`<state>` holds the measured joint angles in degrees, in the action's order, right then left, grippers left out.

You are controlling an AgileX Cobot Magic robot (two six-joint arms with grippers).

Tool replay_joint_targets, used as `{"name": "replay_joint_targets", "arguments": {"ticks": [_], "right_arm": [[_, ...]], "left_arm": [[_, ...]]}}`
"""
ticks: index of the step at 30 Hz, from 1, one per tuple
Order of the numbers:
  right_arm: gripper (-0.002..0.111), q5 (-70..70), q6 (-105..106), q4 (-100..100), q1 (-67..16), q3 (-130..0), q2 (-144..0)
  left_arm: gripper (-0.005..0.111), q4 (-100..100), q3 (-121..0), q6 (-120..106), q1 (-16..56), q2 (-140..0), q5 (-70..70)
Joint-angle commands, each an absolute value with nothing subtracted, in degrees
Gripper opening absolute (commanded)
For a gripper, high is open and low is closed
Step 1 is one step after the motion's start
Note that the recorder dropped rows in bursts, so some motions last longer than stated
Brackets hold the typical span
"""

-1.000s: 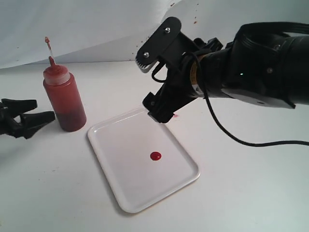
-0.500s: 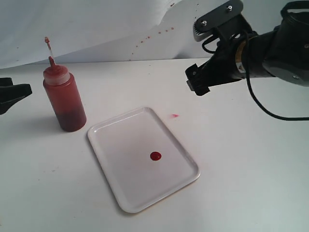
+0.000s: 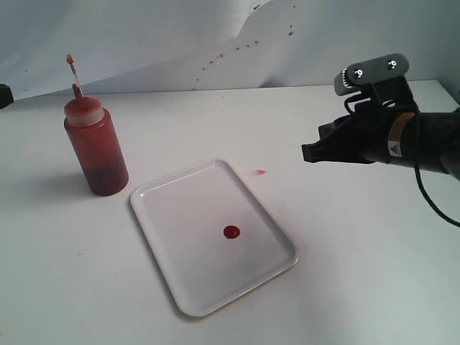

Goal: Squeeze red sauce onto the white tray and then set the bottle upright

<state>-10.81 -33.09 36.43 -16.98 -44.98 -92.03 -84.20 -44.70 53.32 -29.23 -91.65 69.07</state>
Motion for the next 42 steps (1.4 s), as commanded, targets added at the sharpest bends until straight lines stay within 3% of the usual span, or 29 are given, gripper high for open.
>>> {"name": "replay_joint_targets", "arguments": {"ticks": [1,11,23,30,35,42], "right_arm": [[0.000,-15.7,-33.3,34.0,-15.1,-40.8,-90.9],[0.000,-43.6,-27.3,33.8,-14.8,-26.0,-79.1],[0.000,-44.5,-15.5,15.1,-14.8,-12.6,-55.7],[0.000,-44.4,7.7,-16.1,-14.8,-1.5,-39.8],[0.000,-43.9,7.1,-18.6,-14.8,-1.5,-38.8],[0.000,-43.9,7.1,-18.6,-14.8,-1.5,-38.8]], "left_arm": [[0.000,-83.5,-42.6,53.4,-29.3,-85.7,70.0],[0.000,-82.1,-33.0,53.5,-29.3,-66.4,70.0],[0.000,-69.5,-18.4,53.9,-28.9,-35.3,70.0],[0.000,-63.5,-15.3,54.6,-26.0,-35.3,66.0],[0.000,-57.5,-15.3,64.4,-26.0,-35.3,58.0],[0.000,-62.2,-15.3,64.4,-26.0,-35.3,58.4]]}}
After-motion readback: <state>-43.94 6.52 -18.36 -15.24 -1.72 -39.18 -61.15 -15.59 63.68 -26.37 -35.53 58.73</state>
